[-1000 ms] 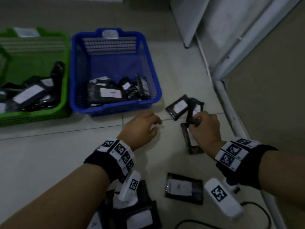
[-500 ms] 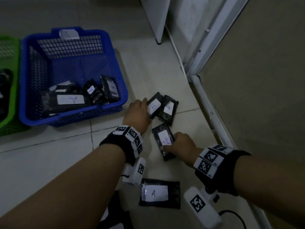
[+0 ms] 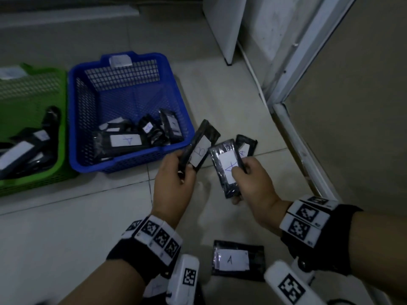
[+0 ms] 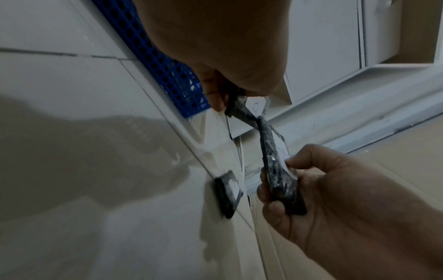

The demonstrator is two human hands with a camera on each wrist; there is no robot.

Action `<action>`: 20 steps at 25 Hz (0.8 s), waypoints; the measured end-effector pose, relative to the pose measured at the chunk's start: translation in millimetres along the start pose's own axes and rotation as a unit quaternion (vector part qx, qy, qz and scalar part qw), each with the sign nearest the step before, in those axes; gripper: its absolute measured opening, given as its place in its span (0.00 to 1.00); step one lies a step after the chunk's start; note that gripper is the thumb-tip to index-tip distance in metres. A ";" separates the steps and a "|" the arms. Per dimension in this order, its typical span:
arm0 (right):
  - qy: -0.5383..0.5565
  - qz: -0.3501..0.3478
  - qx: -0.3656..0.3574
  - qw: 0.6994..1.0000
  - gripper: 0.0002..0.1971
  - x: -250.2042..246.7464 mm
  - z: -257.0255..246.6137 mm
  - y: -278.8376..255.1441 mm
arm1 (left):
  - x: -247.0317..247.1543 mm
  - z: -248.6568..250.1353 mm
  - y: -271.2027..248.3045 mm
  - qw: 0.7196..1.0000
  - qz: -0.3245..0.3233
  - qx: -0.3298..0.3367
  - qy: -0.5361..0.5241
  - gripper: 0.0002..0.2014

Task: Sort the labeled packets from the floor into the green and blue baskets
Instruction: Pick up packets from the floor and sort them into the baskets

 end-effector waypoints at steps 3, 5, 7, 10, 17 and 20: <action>0.015 -0.032 -0.024 0.999 0.04 29.5 -23.4 -4.3 | -28.2 -5.1 28.6 0.996 0.075 -0.021 -0.039 0.19; 0.019 -0.054 -0.045 0.997 0.05 49.7 -39.1 -9.2 | -48.4 -12.8 48.9 0.991 0.118 -0.026 -0.050 0.22; 0.018 -0.078 -0.062 0.995 0.05 69.9 -51.5 -14.0 | -71.0 -20.8 65.4 0.986 0.157 -0.034 -0.041 0.23; 0.015 -0.119 -0.095 0.988 0.09 105.3 -70.0 -22.5 | -109.9 -34.2 80.4 0.973 0.215 -0.071 -0.039 0.23; 0.005 -0.150 -0.167 0.975 0.25 202.0 -108.9 -28.6 | -187.7 -69.6 85.9 0.952 0.283 -0.112 -0.004 0.14; -0.123 -0.164 -0.244 0.948 0.17 233.3 -109.4 -26.1 | -214.4 -93.9 90.2 0.948 0.292 -0.108 0.072 0.10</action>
Point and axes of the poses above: each hand's wrist, its own y-axis towards the middle knuckle, its own x-axis out of the palm, z = x × y, the point moved 2 cm from there along y, towards the middle knuckle, and after that the axes turned 15 degrees about z, right-handed, at the moved point
